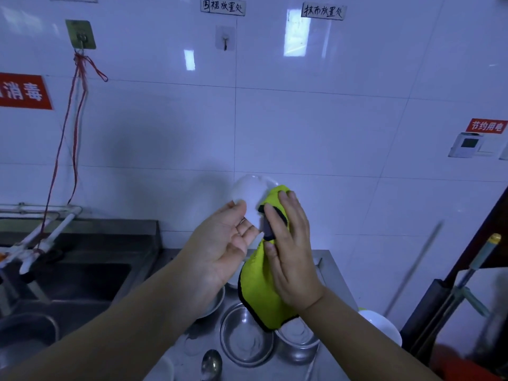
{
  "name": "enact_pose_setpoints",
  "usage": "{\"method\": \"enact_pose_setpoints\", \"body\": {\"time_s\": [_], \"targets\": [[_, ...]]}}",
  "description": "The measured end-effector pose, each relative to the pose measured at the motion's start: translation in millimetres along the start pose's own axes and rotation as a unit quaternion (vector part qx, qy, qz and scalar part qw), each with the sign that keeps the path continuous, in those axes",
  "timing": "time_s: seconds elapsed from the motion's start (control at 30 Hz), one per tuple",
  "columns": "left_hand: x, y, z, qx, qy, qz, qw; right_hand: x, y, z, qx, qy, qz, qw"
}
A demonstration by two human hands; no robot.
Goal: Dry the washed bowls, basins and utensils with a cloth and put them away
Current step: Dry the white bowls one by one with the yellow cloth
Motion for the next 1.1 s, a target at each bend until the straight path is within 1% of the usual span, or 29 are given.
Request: {"method": "enact_pose_setpoints", "body": {"time_s": [0.1,0.17,0.23,0.27,0.33,0.37,0.4,0.43,0.47,0.5,0.53,0.57,0.6,0.63,0.67,0.7,0.73,0.77,0.8,0.87,0.93,1.0,1.1], "targets": [[-2,-1,-3,0.0,0.019,0.032,0.999,-10,3,-12,0.076,-0.089,-0.057,0.991],[-7,-6,-5,0.002,0.0,0.07,0.998,-14,1,-16,0.124,-0.143,-0.076,0.979],[-14,-9,-9,0.011,-0.05,0.107,0.993,-15,-3,-20,0.172,-0.205,-0.06,0.962],[-19,-12,-11,0.016,-0.087,0.125,0.988,-15,-5,-25,0.21,-0.245,-0.045,0.946],[-26,-13,-15,0.031,-0.2,0.174,0.964,-15,-9,-35,0.271,-0.312,-0.008,0.911],[-27,-12,-18,0.04,-0.276,0.203,0.939,-17,-12,-35,0.267,-0.314,0.008,0.911],[-27,-11,-20,0.051,-0.359,0.233,0.902,-20,-16,-33,0.239,-0.289,0.029,0.927],[-25,-9,-21,0.066,-0.443,0.26,0.855,-21,-20,-27,0.19,-0.243,0.06,0.949],[-22,-7,-21,0.094,-0.528,0.278,0.797,-19,-23,-19,0.131,-0.182,0.103,0.969],[-18,-7,-21,0.134,-0.608,0.288,0.727,-15,-24,-11,0.076,-0.121,0.152,0.978],[-15,-7,-20,0.18,-0.685,0.29,0.643,-10,-24,-6,0.037,-0.07,0.196,0.977],[-10,-6,-20,0.22,-0.738,0.281,0.573,-7,-23,-3,0.018,-0.036,0.233,0.972],[-6,-2,-20,0.251,-0.769,0.269,0.523,-5,-21,-4,0.01,-0.013,0.261,0.965],[-4,2,-21,0.283,-0.788,0.258,0.481,-3,-18,-6,0.01,0.002,0.285,0.958],[-2,7,-19,0.321,-0.801,0.26,0.433,-2,-14,-10,0.011,0.021,0.309,0.951],[-1,11,-13,0.359,-0.809,0.277,0.373,0,-9,-14,0.013,0.04,0.329,0.944],[-4,13,-8,0.37,-0.817,0.293,0.331,1,-6,-17,0.012,0.058,0.341,0.938],[-7,15,-5,0.378,-0.821,0.303,0.303,2,-4,-18,0.007,0.077,0.346,0.935],[-12,13,-1,0.362,-0.832,0.31,0.284,2,-2,-18,-0.007,0.097,0.347,0.933],[-23,10,5,0.33,-0.844,0.334,0.26,3,3,-15,-0.049,0.131,0.343,0.929],[-28,12,8,0.323,-0.83,0.386,0.242,2,9,-13,-0.078,0.162,0.354,0.918],[-34,9,2,0.324,-0.807,0.424,0.252,1,15,-15,-0.099,0.194,0.369,0.904],[-36,3,-14,0.334,-0.793,0.445,0.249,-11,14,-16,-0.128,0.219,0.354,0.9]]}}
Point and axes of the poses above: each hand's wrist, its own y-axis away from the middle knuckle, its own x-axis out of the palm, z = x × y, the point moved 5 cm from there along -y, towards the middle knuckle, and after that the axes turned 11 degrees about x, right-handed, at the moved point
